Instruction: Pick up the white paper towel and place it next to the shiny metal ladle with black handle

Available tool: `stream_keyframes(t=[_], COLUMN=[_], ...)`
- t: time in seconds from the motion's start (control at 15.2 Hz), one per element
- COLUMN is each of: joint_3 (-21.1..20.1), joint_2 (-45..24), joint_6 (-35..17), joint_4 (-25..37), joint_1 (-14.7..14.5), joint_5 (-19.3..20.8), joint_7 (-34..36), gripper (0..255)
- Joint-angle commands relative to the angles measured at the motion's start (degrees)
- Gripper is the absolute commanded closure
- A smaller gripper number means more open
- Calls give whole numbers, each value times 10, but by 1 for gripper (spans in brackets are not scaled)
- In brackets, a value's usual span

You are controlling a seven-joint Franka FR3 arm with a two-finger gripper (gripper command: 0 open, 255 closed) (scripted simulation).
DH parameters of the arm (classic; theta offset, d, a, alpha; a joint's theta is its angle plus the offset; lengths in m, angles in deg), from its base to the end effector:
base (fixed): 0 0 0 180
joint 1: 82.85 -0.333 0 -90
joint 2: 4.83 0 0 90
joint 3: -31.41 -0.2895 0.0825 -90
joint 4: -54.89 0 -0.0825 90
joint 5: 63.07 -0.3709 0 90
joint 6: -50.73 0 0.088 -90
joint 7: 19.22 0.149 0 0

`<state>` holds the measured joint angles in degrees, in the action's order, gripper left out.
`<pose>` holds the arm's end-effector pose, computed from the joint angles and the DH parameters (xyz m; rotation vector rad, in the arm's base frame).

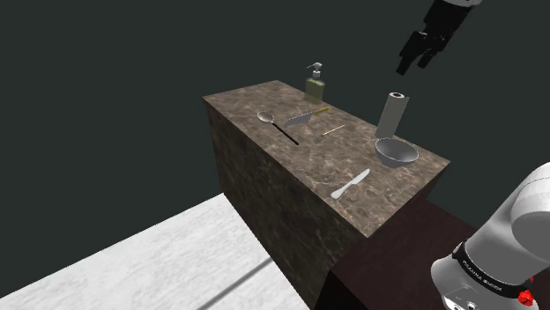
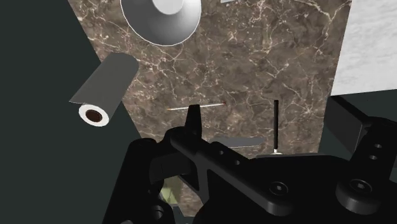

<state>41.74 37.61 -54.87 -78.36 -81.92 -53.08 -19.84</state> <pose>0.3513 -0.1013 0.5527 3.0403 -0.1957 0.3755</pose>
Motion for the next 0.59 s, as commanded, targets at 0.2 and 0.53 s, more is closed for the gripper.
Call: stream_keyframes(t=[0.2,0.53], joint_3=[57,116], joint_2=[-49,-115], joint_6=[-67,-135], joint_4=[-8,0], joint_1=[10,15], joint_5=[20,26], joint_7=[-47,-97], gripper=[0,0])
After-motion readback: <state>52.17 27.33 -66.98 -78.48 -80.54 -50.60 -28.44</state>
